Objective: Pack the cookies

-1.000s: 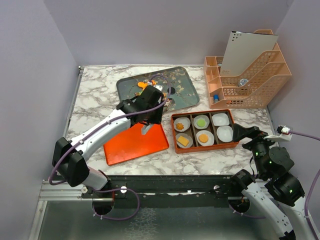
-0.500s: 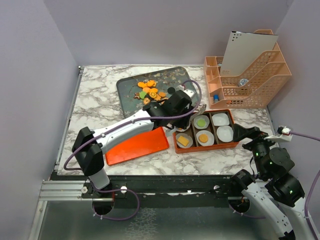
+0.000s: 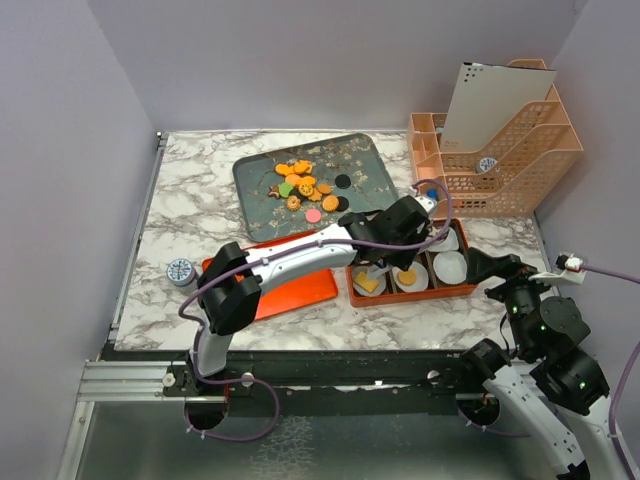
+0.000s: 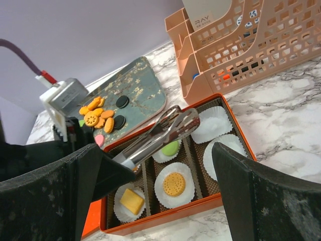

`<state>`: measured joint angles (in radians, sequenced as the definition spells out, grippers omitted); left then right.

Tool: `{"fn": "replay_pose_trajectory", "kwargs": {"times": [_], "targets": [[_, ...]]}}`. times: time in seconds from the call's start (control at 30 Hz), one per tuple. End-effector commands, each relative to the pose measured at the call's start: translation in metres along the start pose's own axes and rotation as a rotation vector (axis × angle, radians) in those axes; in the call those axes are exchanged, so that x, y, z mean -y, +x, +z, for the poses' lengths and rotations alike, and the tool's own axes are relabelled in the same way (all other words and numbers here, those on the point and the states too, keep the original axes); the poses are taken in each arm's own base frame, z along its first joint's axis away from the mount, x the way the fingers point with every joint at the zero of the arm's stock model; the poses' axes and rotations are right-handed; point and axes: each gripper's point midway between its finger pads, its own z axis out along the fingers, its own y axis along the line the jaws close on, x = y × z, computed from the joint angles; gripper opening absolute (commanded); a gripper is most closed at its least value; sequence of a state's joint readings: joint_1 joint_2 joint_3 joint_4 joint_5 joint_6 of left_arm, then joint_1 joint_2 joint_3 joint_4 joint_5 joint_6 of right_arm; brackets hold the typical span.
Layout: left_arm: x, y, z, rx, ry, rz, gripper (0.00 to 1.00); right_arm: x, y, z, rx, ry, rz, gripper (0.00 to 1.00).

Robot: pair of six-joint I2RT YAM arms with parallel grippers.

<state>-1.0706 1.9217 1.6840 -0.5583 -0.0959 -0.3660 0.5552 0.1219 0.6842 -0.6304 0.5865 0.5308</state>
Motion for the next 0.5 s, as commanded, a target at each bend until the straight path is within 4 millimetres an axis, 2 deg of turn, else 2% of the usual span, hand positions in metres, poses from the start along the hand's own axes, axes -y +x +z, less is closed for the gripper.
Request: {"fn": "replay_pose_trajectory", "kwargs": {"times": [0.0, 0.3, 0.47], "targets": [[0.015, -0.019, 0.016, 0.049, 0.022, 0.04, 0.16, -0.001, 0.001, -0.001, 0.005, -0.017, -0.002, 1.0], [0.021, -0.022, 0.043, 0.047, 0.008, 0.08, 0.21, -0.001, 0.001, 0.0, 0.004, -0.016, -0.003, 1.0], [0.02, -0.022, 0.05, 0.048, -0.009, 0.08, 0.36, -0.001, 0.001, 0.0, 0.002, -0.014, -0.005, 1.0]]}}
